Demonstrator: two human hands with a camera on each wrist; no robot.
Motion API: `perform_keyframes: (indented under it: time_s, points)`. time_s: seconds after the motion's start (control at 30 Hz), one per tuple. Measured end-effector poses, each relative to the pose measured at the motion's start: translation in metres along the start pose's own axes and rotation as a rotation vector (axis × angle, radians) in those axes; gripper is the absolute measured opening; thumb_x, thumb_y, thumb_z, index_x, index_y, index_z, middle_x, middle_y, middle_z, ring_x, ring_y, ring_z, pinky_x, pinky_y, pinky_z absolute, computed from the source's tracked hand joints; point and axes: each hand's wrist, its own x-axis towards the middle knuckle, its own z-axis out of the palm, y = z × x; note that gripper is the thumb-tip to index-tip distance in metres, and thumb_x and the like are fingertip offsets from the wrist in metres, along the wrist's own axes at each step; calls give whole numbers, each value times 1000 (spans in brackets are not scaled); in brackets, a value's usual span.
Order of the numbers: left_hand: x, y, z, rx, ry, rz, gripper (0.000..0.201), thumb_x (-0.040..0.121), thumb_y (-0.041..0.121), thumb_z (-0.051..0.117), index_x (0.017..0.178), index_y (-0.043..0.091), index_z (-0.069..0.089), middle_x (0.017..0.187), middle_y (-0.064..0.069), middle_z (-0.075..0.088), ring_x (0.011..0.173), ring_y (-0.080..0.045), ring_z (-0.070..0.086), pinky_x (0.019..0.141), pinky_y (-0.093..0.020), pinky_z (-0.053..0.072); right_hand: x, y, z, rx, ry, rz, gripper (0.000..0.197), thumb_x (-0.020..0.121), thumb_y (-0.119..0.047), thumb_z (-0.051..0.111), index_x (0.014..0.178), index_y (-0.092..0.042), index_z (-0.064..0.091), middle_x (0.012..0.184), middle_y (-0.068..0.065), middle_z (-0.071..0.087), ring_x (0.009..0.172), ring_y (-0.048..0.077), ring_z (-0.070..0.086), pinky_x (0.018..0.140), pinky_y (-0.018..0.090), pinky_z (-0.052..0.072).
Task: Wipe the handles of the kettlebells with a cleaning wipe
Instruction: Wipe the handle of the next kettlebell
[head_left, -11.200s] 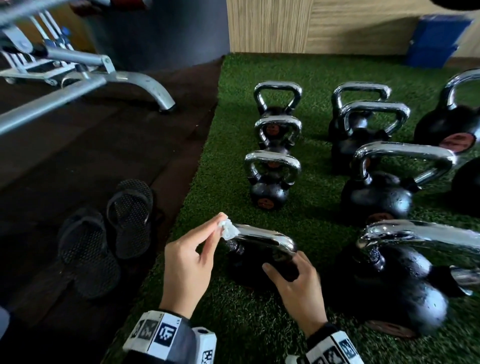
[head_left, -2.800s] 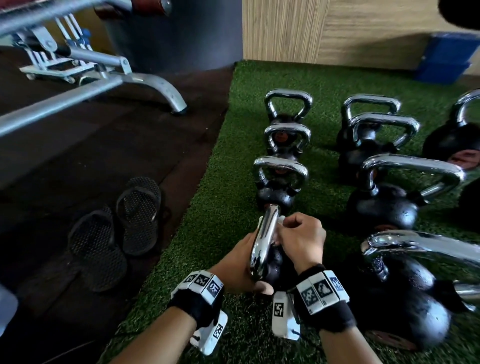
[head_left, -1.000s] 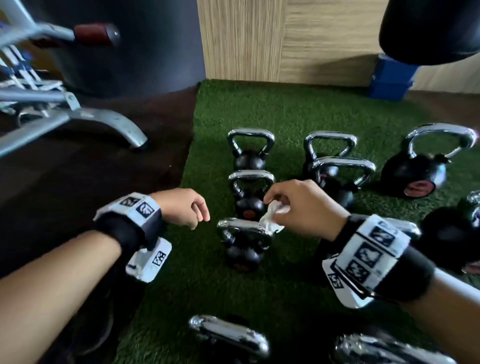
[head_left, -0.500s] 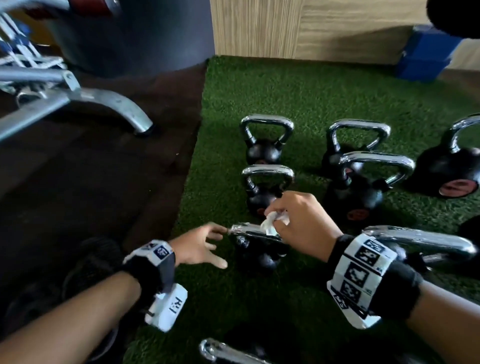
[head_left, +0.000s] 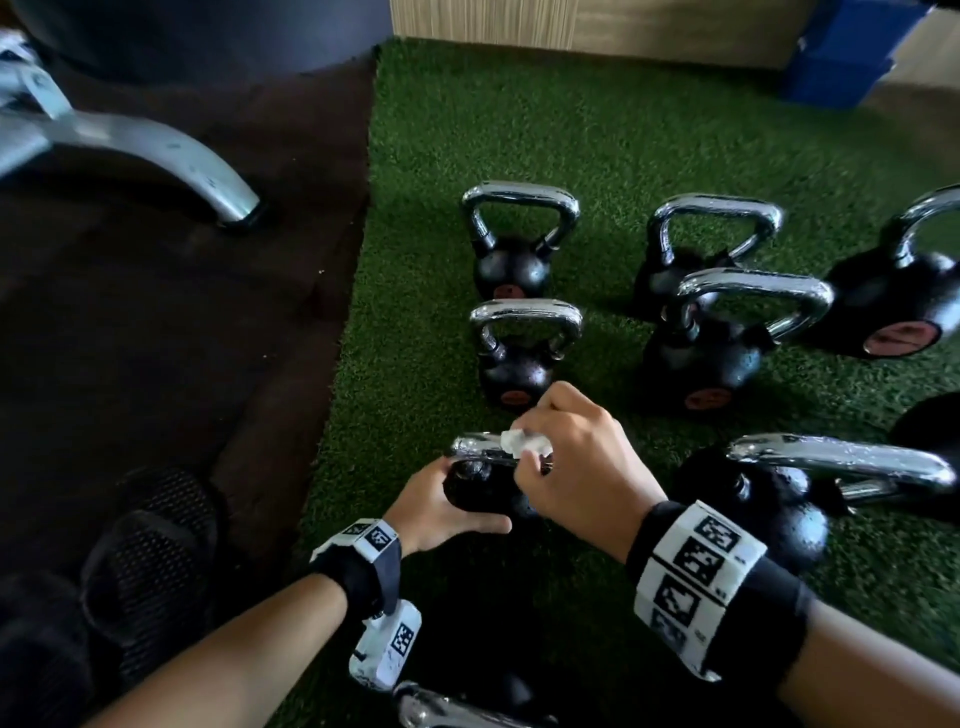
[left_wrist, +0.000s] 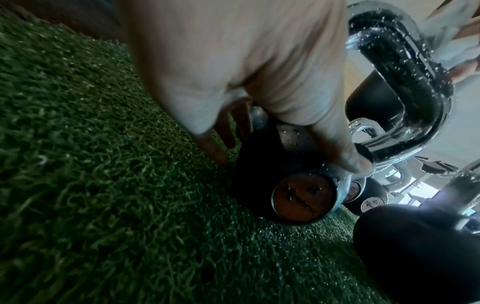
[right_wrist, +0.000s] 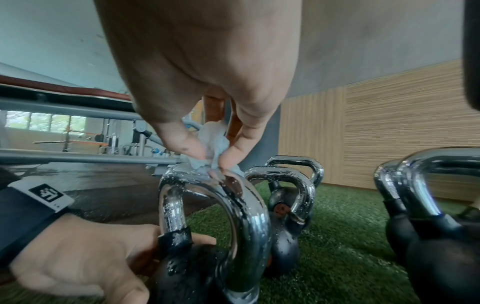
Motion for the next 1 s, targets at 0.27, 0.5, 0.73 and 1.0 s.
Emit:
perform_keyframes:
  time_s: [0.27, 0.5, 0.73, 1.0]
  points:
    - [4, 1, 0, 31, -30, 35, 73, 52, 64, 91, 115, 35, 70, 108, 14, 75, 106, 0, 67, 99, -35, 53, -7, -5, 9, -36, 2, 56, 13, 91, -16, 65, 91, -14, 78, 96, 1, 59, 93, 19, 57, 83, 27, 49]
    - [7, 1, 1, 24, -20, 45, 84, 57, 56, 95, 130, 30, 64, 126, 12, 69, 122, -5, 61, 109, -36, 47, -24, 1, 4, -36, 201, 251, 18, 74, -3, 76, 70, -20, 76, 72, -3, 61, 66, 15, 60, 59, 24, 47]
    - [6, -1, 0, 39, -7, 55, 84, 55, 60, 93, 129, 31, 64, 124, 14, 69, 118, -3, 62, 106, -29, 48, -29, -1, 12, 25, 274, 335, 17, 76, -5, 78, 73, -22, 77, 70, -4, 65, 60, 9, 58, 58, 17, 40]
    - [6, 0, -2, 43, -7, 65, 69, 51, 65, 91, 111, 41, 66, 109, 21, 72, 108, 5, 64, 97, -19, 49, -38, 30, 12, 145, 352, 591, 10, 77, -12, 84, 85, -17, 82, 81, -4, 78, 68, 3, 65, 62, -4, 39]
